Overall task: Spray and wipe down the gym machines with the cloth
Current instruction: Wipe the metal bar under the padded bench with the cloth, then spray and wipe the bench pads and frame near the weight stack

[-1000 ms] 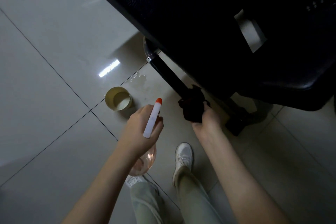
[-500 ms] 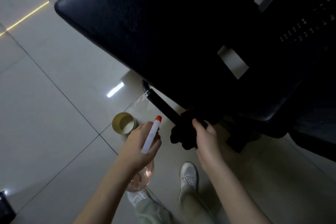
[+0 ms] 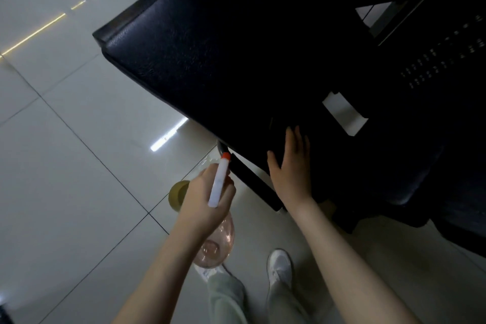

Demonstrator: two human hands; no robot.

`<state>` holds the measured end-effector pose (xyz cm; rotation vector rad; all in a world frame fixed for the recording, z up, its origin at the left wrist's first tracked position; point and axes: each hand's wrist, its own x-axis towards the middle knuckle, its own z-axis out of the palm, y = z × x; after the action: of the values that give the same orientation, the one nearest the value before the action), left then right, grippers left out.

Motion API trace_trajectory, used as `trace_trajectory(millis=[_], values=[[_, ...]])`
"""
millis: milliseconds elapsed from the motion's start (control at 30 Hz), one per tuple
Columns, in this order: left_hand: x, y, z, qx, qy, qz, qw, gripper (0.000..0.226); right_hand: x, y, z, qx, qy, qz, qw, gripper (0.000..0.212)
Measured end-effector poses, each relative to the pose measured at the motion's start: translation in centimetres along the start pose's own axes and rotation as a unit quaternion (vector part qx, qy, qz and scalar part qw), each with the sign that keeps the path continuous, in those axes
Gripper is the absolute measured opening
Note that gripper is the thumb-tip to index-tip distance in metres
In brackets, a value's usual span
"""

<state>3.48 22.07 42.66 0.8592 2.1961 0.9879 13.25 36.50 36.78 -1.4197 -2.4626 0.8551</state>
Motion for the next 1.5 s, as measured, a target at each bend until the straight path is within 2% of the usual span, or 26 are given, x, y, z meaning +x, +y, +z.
trace_trajectory(millis=[167, 267, 367, 500, 600, 667, 733, 900, 1067, 1167, 1333, 1500], values=[[2.0, 0.5, -3.3, -0.011, 0.030, 0.006, 0.999, 0.024, -1.0, -0.4, 0.3, -0.034, 0.012, 0.046, 0.998, 0.058], [3.2, 0.8, -4.6, -0.017, 0.064, 0.005, 0.998, 0.022, -0.5, -1.2, 0.5, -0.049, 0.031, 0.048, 0.997, 0.053], [4.4, 0.9, -5.7, -0.018, 0.104, -0.015, 0.994, 0.021, 1.0, -1.8, -0.5, 0.010, 0.037, 0.044, 0.998, 0.050], [5.4, 1.4, -7.4, -0.034, 0.152, -0.025, 0.987, 0.022, 4.6, -6.3, -2.5, 0.126, 0.044, -0.018, 0.991, 0.054], [6.0, 2.0, -8.1, -0.027, 0.183, -0.029, 0.982, 0.027, 8.4, -10.9, -2.2, 0.084, 0.053, -0.096, 0.990, 0.050], [6.4, 2.4, -8.5, -0.037, 0.206, -0.045, 0.977, 0.030, 10.4, -13.1, -0.6, 0.040, 0.023, -0.158, 0.986, 0.052], [6.8, 2.7, -8.8, -0.046, 0.228, -0.068, 0.970, 0.028, 11.3, -13.5, 1.7, -0.009, 0.020, -0.222, 0.975, 0.054], [7.7, 3.2, -9.7, -0.026, 0.266, -0.080, 0.960, 0.025, 11.4, -11.5, 3.2, -0.067, 0.047, -0.286, 0.955, 0.054], [8.4, 3.2, -10.8, -0.021, 0.268, -0.113, 0.956, 0.039, 11.8, -10.8, 3.1, -0.078, 0.042, -0.313, 0.946, 0.056], [8.7, 3.4, -11.4, -0.102, 0.247, -0.154, 0.951, 0.035, 11.7, -10.8, 3.2, -0.073, 0.041, -0.310, 0.947, 0.055], [10.0, 4.3, -12.1, -0.146, 0.185, -0.139, 0.962, 0.026, 11.8, -10.8, 3.2, -0.072, 0.049, -0.313, 0.946, 0.055], [11.6, 6.2, -12.8, -0.166, 0.175, -0.109, 0.964, 0.042, 11.9, -10.6, 3.3, -0.078, 0.057, -0.317, 0.943, 0.056]])
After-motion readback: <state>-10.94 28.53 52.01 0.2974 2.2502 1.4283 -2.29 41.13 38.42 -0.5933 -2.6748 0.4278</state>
